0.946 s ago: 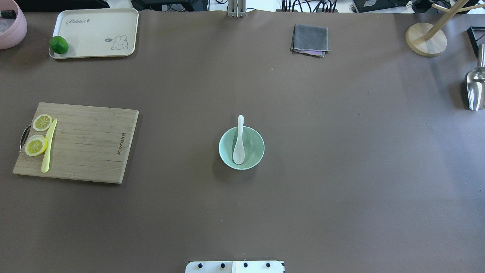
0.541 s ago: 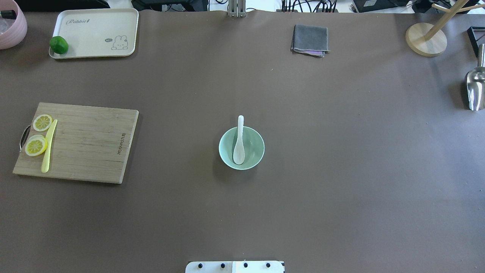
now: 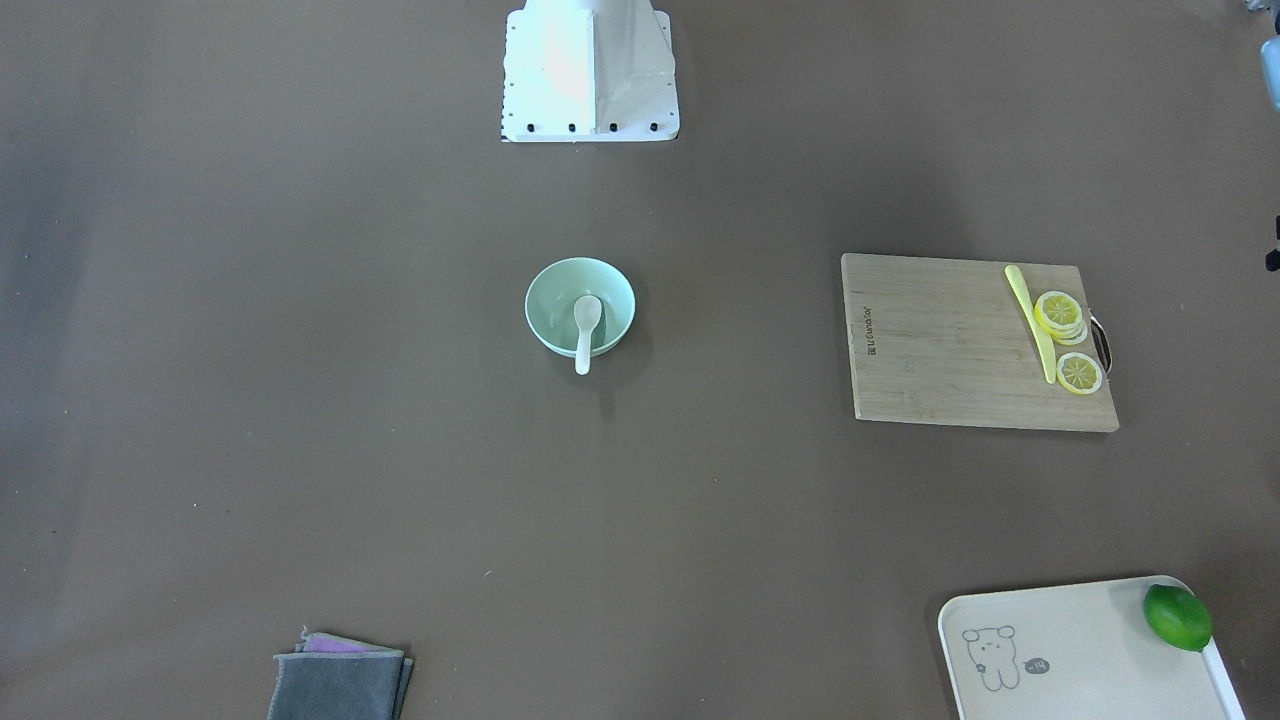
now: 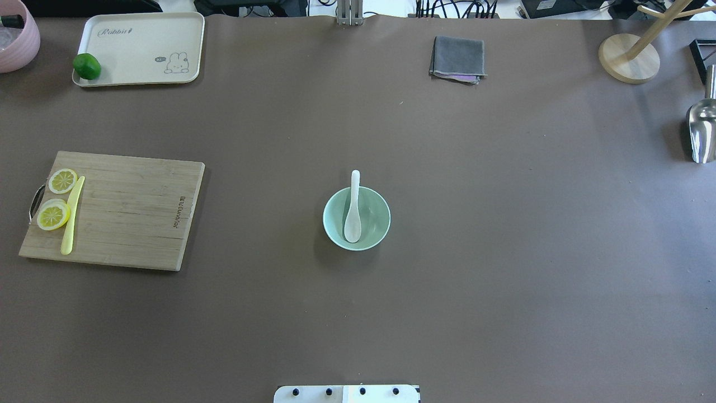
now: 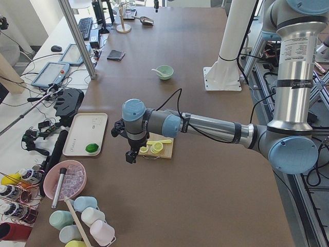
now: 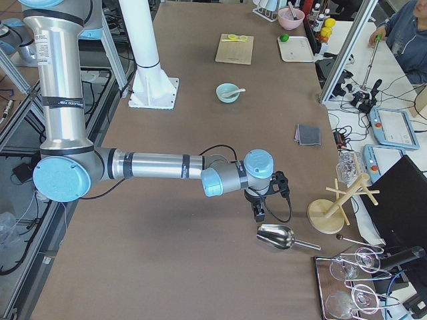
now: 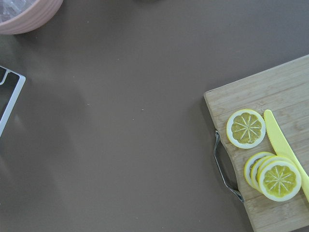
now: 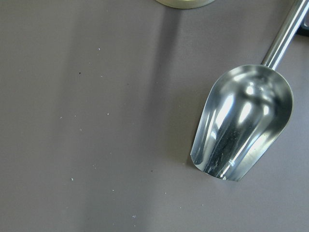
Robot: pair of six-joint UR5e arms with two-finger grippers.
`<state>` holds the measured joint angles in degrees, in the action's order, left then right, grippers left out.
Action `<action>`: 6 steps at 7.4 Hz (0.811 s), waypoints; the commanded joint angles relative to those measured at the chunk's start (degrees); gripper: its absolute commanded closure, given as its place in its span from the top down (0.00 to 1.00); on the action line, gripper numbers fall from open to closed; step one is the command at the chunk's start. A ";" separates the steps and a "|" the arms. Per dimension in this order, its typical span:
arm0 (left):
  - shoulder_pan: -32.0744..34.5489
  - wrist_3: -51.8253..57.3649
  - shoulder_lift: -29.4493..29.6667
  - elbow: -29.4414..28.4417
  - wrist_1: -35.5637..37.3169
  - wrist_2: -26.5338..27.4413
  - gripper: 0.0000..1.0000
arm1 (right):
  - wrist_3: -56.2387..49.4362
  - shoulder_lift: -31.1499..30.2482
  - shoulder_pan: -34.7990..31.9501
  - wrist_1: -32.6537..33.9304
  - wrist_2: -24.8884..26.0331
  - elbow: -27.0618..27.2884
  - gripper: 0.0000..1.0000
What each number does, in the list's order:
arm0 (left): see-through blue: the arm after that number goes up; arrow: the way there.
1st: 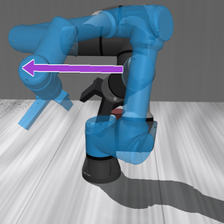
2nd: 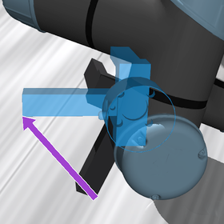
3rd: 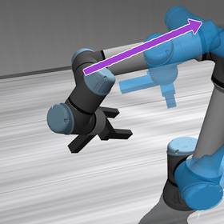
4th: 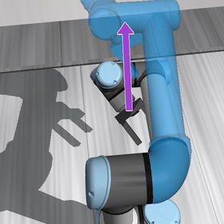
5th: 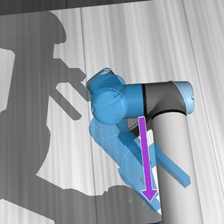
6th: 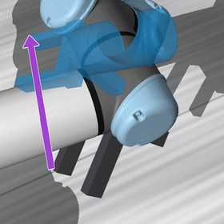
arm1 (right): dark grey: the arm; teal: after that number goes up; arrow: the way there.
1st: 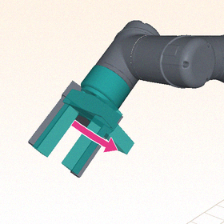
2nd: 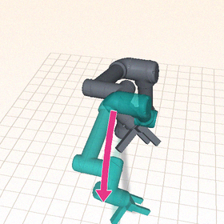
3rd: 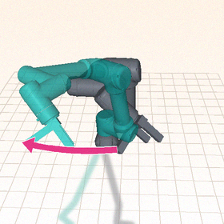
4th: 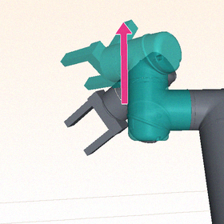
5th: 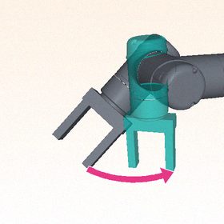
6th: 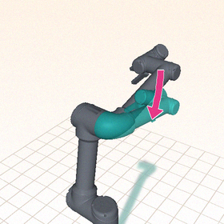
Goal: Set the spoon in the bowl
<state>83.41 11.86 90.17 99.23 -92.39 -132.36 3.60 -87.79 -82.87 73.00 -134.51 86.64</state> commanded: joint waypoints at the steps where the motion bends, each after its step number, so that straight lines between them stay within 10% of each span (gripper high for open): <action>1: 0.00 -0.08 -0.08 0.34 0.02 -0.01 0.99 | 0.08 0.16 0.07 -0.13 0.04 -0.16 1.00; 6: 0.35 -0.08 -0.43 0.43 0.11 0.08 0.99 | 0.70 -0.45 0.07 0.04 -4.18 -0.24 1.00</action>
<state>83.61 11.77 89.93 99.73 -92.28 -132.25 4.26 -88.23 -82.79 72.84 -138.61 86.43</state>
